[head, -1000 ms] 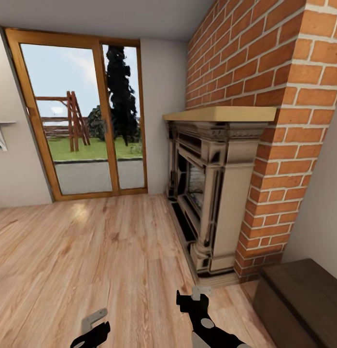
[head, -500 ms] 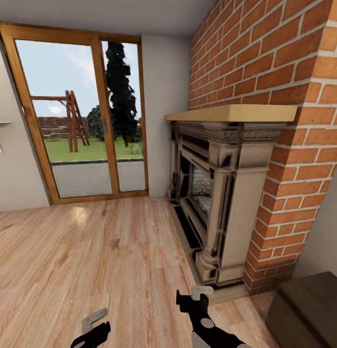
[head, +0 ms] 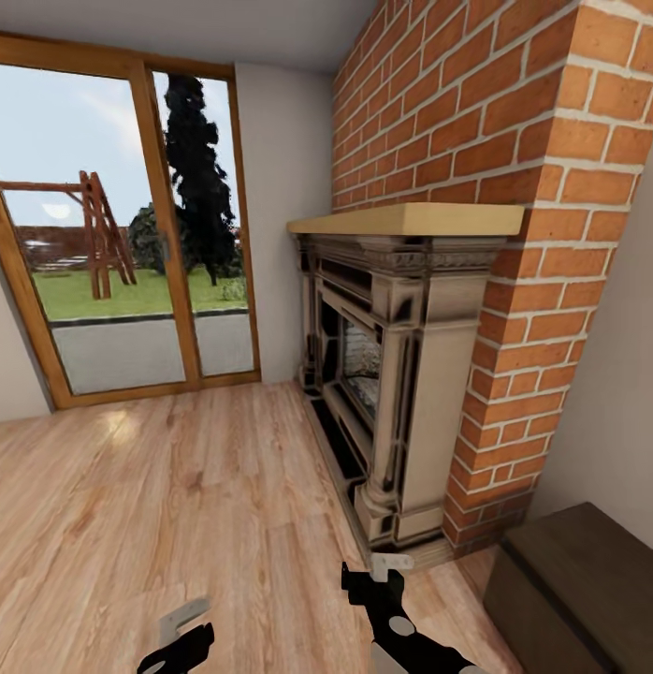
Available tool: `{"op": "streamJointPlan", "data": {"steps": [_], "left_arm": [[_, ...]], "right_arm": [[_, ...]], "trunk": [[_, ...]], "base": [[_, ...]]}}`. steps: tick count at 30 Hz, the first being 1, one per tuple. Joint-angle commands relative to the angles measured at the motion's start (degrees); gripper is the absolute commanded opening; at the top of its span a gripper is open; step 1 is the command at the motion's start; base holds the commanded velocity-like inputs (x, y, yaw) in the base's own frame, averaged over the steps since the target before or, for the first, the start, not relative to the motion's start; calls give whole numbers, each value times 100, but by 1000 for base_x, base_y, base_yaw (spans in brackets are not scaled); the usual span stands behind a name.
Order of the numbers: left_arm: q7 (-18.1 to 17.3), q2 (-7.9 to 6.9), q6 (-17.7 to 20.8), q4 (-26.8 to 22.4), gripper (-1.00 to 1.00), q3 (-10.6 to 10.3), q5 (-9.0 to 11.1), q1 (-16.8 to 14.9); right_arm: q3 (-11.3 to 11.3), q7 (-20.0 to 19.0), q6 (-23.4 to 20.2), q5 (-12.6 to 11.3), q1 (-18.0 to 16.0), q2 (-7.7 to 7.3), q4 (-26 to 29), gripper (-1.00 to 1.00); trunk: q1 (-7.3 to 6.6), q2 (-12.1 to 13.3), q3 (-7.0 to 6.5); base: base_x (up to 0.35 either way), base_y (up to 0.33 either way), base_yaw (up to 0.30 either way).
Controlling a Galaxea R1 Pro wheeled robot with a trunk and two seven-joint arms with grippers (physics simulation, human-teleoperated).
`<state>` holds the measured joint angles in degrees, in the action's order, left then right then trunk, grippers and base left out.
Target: Place each of the two pumpkins and all three candles from the living room inside a cabinet in the living room (use any cabinet), then make sure every cabinet is closed, and position the cauldron so it is next to a table in the living room.
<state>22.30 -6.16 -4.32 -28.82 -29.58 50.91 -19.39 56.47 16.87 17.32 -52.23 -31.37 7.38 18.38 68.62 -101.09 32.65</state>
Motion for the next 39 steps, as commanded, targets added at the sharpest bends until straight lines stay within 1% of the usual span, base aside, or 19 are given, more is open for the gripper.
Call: {"op": "streamJointPlan", "data": {"steps": [1,11,39], "left_arm": [[37,-8,-34,-9,100,-48,62,-4],[37,-8,-34,-9,100,-48,65,-4],[37,-8,-34,-9,100,-48,66,-4]], "right_arm": [[48,27,25,-48,-7,0,-1,100],[48,27,23,-47,-5,0,-1,100],[48,27,18,-50,-8,0,-2,100]], "trunk": [[0,-3,6],[0,-3,6],[0,-3,-1]], "base": [[0,0,-272],[39,0,-273],[130,0,-275]]}}
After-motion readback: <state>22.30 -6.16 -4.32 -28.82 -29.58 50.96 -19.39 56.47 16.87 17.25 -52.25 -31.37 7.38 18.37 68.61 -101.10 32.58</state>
